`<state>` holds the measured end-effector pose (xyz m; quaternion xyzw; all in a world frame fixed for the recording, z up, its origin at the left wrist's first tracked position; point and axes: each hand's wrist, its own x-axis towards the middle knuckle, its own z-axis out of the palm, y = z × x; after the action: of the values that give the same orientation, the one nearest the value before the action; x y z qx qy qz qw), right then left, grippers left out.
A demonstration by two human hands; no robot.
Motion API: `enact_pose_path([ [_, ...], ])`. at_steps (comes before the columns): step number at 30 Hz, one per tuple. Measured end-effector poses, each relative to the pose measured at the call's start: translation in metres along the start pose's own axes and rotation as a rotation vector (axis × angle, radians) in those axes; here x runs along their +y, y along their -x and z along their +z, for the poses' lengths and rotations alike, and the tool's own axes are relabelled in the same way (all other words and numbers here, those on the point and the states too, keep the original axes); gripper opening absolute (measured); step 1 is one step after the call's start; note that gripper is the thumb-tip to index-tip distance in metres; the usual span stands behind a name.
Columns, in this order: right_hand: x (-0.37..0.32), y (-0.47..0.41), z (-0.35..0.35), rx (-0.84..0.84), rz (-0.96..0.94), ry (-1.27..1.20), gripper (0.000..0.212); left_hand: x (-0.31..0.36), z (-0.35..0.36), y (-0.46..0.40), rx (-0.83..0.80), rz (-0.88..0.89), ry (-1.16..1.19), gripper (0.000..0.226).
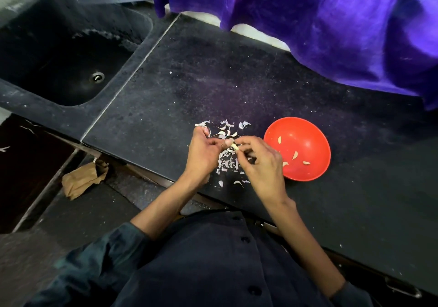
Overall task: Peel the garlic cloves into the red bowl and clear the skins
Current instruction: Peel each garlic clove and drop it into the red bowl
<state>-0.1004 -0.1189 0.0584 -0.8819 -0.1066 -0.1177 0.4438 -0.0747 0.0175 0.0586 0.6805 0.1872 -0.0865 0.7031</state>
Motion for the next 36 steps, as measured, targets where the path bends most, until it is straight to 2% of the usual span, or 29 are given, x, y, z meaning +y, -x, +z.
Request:
enact_pose_path([
  [4,-0.006,0.002,-0.001,-0.012,0.023,0.012,0.025,0.001,0.0,-0.002,-0.009,-0.196,0.06,0.042],
  [7,-0.008,-0.001,0.001,0.016,0.209,-0.142,0.028,0.0,0.001,0.0,-0.005,-0.214,0.155,0.038],
  [10,-0.008,-0.003,0.004,0.072,0.388,-0.28,0.034,-0.002,0.003,0.005,0.041,-0.066,0.092,0.041],
  [14,-0.009,-0.002,0.006,0.119,0.409,-0.279,0.032,0.0,0.008,0.013,0.12,0.216,-0.182,0.042],
  [15,-0.01,-0.003,0.005,0.129,0.462,-0.387,0.032,0.0,0.008,0.015,0.142,0.27,-0.234,0.042],
  [17,-0.013,-0.006,0.004,0.133,0.64,-0.765,0.031,-0.001,0.009,0.017,0.167,0.322,-0.262,0.042],
  [19,-0.012,-0.007,0.002,0.124,0.764,-1.07,0.03,-0.004,0.01,0.016,0.142,0.286,-0.164,0.042],
  [21,-0.009,-0.006,0.001,0.121,0.795,-1.193,0.029,-0.006,0.011,0.015,0.102,0.195,-0.007,0.041],
  [27,-0.007,-0.006,0.0,0.121,0.733,-1.169,0.026,0.002,0.009,0.016,0.077,0.138,0.117,0.03],
  [32,-0.007,-0.006,-0.003,0.1,0.713,-1.117,0.028,0.006,0.003,0.015,0.044,0.158,0.085,0.025],
  [36,-0.005,-0.006,-0.002,0.1,0.67,-1.056,0.03,0.011,0.001,0.016,-0.003,0.204,0.014,0.031],
])
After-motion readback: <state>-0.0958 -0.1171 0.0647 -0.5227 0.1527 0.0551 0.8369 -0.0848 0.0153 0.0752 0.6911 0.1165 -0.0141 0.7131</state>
